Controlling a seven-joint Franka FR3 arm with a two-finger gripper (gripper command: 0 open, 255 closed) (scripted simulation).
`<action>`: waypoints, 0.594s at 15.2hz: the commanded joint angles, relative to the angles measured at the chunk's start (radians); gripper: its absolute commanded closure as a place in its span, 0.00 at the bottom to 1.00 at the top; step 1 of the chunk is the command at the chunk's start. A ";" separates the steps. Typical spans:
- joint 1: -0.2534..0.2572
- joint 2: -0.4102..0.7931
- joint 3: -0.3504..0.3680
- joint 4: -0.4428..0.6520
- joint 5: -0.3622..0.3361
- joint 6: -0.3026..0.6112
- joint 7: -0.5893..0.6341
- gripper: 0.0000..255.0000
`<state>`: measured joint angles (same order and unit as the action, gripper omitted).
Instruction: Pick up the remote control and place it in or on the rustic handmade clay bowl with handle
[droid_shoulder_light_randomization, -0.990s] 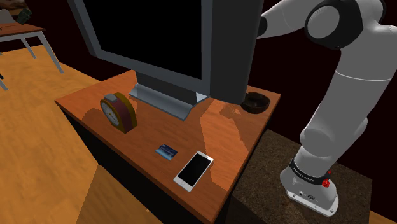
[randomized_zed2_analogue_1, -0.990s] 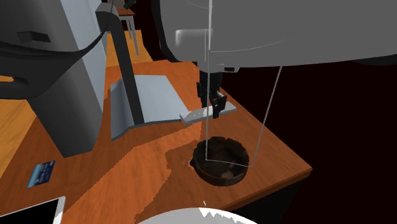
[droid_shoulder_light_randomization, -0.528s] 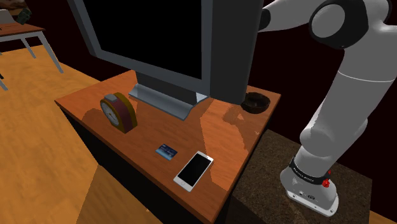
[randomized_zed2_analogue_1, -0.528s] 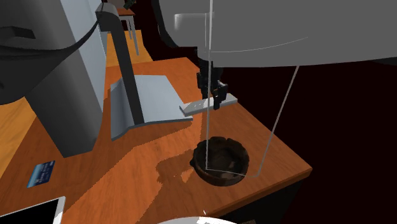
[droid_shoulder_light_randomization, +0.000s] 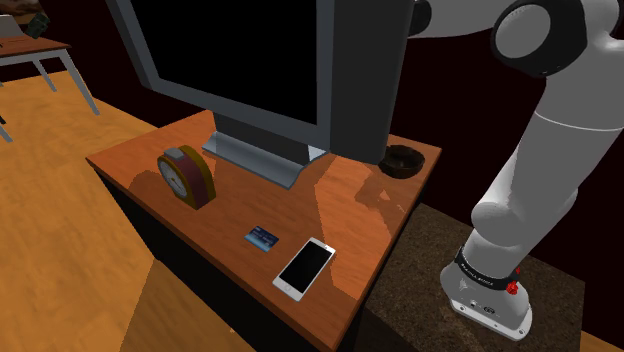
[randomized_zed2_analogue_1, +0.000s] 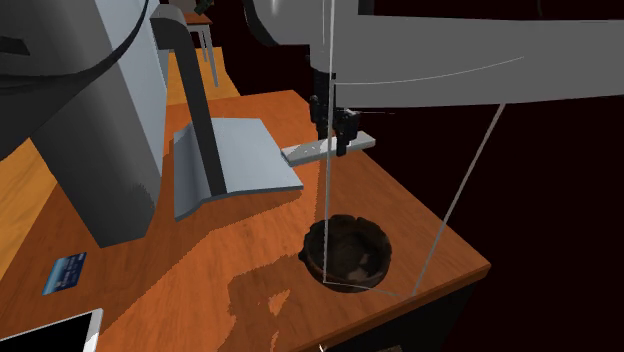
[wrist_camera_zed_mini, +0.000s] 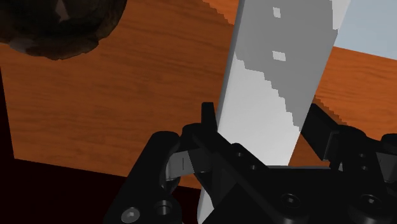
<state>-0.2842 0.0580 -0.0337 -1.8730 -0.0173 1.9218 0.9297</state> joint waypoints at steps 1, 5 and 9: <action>-0.001 -0.005 -0.001 0.023 0.000 -0.028 -0.002 1.00; -0.002 -0.050 -0.002 0.003 -0.001 -0.053 -0.004 1.00; -0.007 -0.211 -0.007 -0.179 -0.008 -0.032 -0.011 1.00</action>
<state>-0.2859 -0.1112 -0.0350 -2.0098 -0.0233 1.8891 0.9283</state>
